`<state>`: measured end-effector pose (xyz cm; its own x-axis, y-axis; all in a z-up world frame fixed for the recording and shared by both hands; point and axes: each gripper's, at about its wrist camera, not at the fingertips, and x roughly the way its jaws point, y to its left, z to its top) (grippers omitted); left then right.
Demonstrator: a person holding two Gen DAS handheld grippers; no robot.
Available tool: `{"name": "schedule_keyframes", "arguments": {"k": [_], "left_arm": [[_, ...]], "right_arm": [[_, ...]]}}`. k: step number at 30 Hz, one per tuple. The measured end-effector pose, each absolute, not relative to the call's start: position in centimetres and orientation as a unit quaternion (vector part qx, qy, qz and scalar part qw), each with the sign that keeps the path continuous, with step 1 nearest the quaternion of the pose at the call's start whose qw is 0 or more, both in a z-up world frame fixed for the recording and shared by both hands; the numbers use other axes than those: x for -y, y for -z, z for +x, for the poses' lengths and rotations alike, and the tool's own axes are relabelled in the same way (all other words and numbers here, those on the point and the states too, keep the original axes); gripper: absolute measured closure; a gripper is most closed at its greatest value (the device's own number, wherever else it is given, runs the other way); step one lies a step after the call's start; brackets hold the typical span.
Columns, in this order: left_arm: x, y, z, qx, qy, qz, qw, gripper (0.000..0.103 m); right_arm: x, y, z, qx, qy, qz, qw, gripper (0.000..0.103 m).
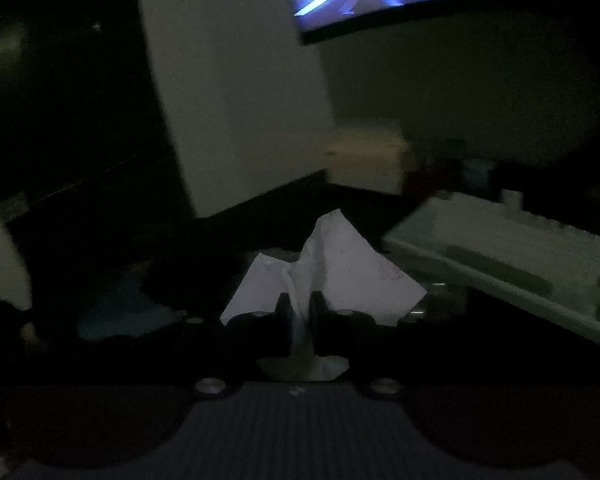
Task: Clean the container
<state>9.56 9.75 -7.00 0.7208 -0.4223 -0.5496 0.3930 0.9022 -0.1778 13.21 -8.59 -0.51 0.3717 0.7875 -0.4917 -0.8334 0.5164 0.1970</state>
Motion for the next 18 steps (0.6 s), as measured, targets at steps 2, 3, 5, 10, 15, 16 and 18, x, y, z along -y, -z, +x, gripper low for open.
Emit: {"name": "schedule_keyframes", "arguments": {"k": [2,3,5,10,15,16,18], "left_arm": [[-9.7,7.0,9.5,-0.300,0.218,-0.024,0.928,0.052],[-9.7,7.1,9.4,-0.297,0.219,-0.021,0.929,0.052],[-9.5,7.1,9.2,-0.291,0.220,-0.013,0.931,0.052],[-9.6,7.0,8.8,-0.275,0.223,-0.006,0.935,0.067],[-9.2,7.0,8.4,-0.260,0.248,-0.022,0.933,0.084],[-8.8,6.9,8.1,-0.252,0.248,-0.019,0.935,0.087],[-8.3,6.5,7.7,-0.230,0.251,-0.022,0.940,0.091]], "right_arm": [[8.6,0.6,13.3,-0.272,-0.488,-0.044,0.828,0.094],[8.8,0.7,13.7,-0.276,-0.477,-0.043,0.834,0.094],[9.5,1.1,14.8,-0.282,-0.440,-0.045,0.852,0.094],[12.0,2.5,18.4,-0.323,-0.362,-0.020,0.874,0.093],[13.9,2.2,18.1,-0.311,-0.374,0.010,0.874,0.093],[14.2,2.1,17.8,-0.308,-0.377,0.013,0.873,0.093],[15.0,1.8,17.0,-0.302,-0.383,0.016,0.873,0.093]]}}
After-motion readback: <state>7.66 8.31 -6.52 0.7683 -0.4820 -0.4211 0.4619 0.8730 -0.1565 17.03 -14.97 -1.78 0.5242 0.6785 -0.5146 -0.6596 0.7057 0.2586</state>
